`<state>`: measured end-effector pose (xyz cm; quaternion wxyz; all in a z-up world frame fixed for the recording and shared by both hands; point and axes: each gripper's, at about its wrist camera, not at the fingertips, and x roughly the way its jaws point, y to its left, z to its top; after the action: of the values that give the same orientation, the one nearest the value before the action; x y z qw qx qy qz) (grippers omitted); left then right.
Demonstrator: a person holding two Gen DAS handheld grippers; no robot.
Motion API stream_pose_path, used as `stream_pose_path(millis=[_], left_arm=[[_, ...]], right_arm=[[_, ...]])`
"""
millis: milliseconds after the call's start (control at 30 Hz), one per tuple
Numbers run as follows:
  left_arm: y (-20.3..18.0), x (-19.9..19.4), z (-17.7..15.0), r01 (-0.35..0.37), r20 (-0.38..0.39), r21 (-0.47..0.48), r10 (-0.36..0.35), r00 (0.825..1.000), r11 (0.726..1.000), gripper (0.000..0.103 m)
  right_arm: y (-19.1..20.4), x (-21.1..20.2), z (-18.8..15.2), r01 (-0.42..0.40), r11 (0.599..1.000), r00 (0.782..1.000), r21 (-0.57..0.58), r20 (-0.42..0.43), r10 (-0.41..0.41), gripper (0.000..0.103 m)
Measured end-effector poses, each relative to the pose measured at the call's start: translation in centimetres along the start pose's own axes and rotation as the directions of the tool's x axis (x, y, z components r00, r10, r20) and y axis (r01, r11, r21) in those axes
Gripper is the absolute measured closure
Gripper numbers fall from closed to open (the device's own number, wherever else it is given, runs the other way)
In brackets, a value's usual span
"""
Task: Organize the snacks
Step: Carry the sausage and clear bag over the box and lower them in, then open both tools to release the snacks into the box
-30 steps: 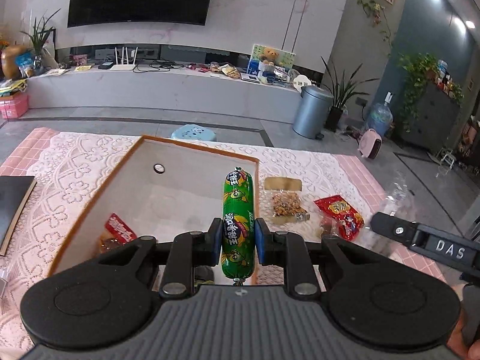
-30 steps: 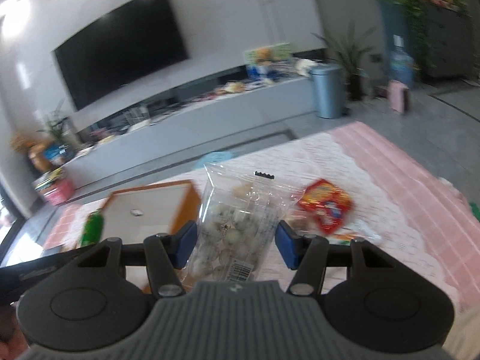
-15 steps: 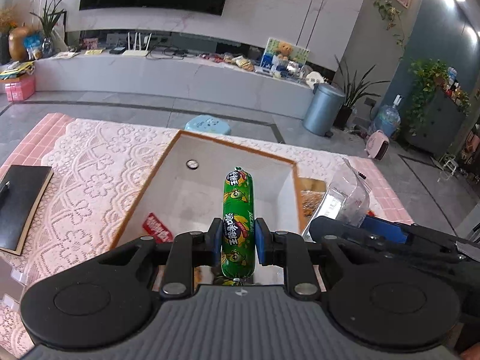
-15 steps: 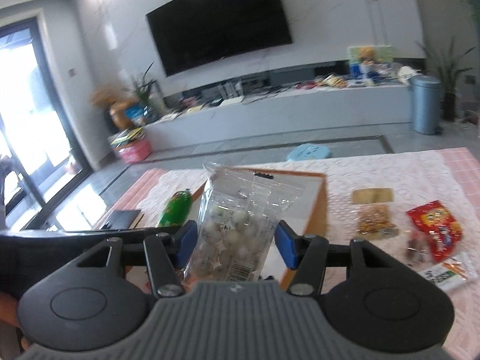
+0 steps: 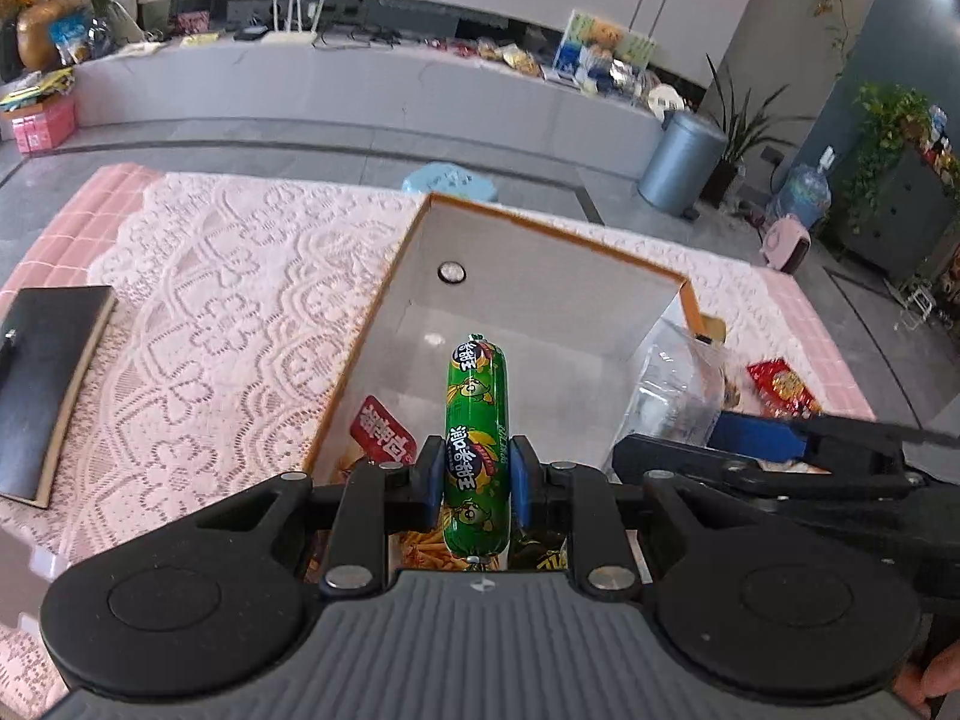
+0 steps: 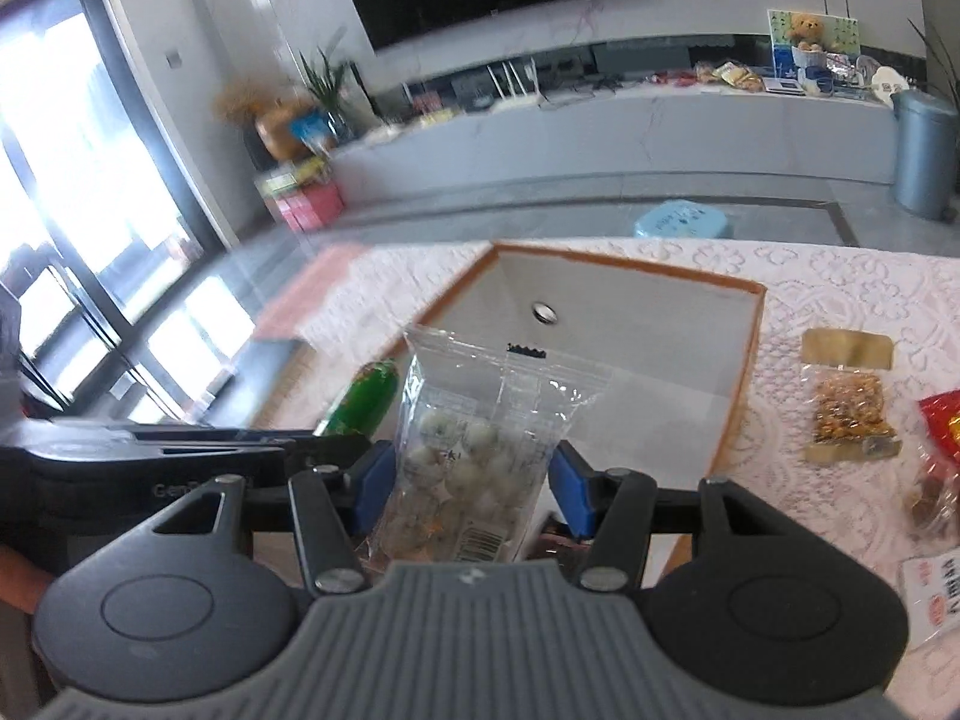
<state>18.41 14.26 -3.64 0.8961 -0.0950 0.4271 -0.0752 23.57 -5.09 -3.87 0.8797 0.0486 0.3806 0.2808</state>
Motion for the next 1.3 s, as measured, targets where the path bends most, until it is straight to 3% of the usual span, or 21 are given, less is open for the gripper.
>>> stream_pose_path(millis=[100, 333, 800, 1000, 1300], left_arm=[[0.0, 1.6, 0.2, 0.012, -0.020, 0.015, -0.012, 1.000, 1.000, 0.079], [-0.4, 4.8, 1.1, -0.010, -0.054, 0.065, 0.014, 0.998, 0.998, 0.079], [-0.2, 7.8, 1.3, -0.048, -0.118, 0.090, 0.058, 0.991, 0.995, 0.078], [-0.3, 7.6, 1.4, -0.059, -0.113, 0.097, 0.070, 0.991, 0.994, 0.078], [-0.2, 6.2, 1.6, -0.069, -0.087, 0.080, 0.076, 0.993, 0.994, 0.068]], right_arm=[[-0.3, 2.2, 0.3, 0.050, 0.997, 0.997, -0.066, -0.063, -0.054, 0.048], [-2.8, 6.1, 1.2, 0.062, 0.992, 0.981, -0.108, -0.178, -0.081, 0.049], [-2.1, 9.0, 1.7, 0.107, 0.951, 0.960, -0.289, -0.220, -0.175, 0.048], [-2.2, 9.1, 1.8, 0.104, 0.953, 0.959, -0.285, -0.224, -0.172, 0.047], [-2.0, 8.5, 1.9, 0.112, 0.963, 0.957, -0.246, -0.234, -0.171, 0.042]])
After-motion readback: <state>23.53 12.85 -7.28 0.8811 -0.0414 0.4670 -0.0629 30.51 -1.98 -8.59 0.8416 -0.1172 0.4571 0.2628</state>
